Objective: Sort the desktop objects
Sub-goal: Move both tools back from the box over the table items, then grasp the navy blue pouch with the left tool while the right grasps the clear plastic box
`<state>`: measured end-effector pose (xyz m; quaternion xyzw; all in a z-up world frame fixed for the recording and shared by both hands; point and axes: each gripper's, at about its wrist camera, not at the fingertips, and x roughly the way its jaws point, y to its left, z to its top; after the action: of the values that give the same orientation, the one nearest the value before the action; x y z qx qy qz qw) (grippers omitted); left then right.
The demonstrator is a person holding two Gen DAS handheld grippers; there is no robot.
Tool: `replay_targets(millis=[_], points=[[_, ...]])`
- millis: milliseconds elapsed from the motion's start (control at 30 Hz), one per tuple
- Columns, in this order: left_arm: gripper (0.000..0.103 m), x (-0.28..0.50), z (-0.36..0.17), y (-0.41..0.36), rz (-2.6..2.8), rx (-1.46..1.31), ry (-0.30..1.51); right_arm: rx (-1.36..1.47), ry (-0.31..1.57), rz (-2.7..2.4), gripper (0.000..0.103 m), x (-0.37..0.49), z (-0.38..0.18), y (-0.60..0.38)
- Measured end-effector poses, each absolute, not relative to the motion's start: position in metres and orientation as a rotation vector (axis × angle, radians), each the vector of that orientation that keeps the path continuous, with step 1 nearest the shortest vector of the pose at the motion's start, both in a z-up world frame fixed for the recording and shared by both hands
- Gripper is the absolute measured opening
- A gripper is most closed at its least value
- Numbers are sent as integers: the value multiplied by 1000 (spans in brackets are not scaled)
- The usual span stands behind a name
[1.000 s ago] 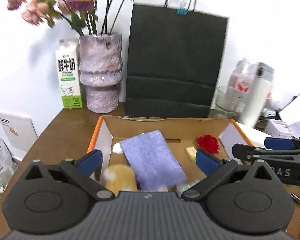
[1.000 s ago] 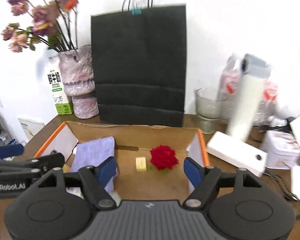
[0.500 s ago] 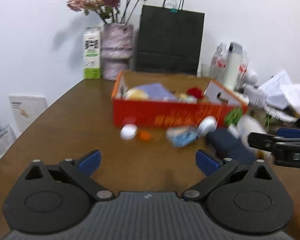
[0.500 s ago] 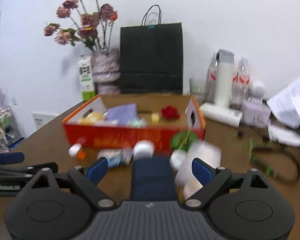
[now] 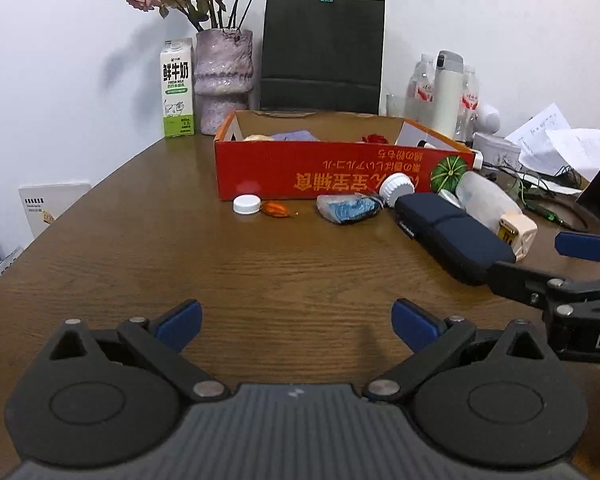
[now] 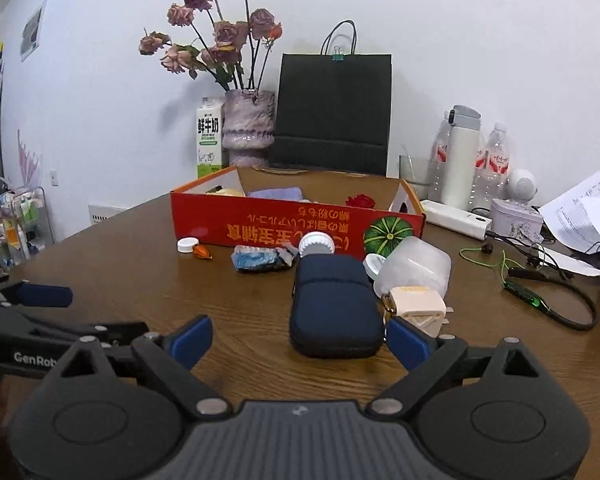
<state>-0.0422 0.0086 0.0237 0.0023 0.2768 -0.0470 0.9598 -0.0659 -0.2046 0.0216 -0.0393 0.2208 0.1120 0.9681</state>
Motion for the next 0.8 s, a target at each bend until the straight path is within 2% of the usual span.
replay_targets(millis=[333, 500, 633, 800], points=[[103, 9, 26, -4, -163, 50, 570, -90, 468, 184, 90, -1, 35, -220], [91, 55, 38, -10, -189, -9, 595, -24, 518, 231, 76, 41, 40, -225], [96, 70, 39, -22, -355, -163, 668, 18, 525, 144, 76, 58, 46, -253], [100, 90, 26, -72, -374, -183, 741, 119, 610, 114, 77, 89, 31, -295]])
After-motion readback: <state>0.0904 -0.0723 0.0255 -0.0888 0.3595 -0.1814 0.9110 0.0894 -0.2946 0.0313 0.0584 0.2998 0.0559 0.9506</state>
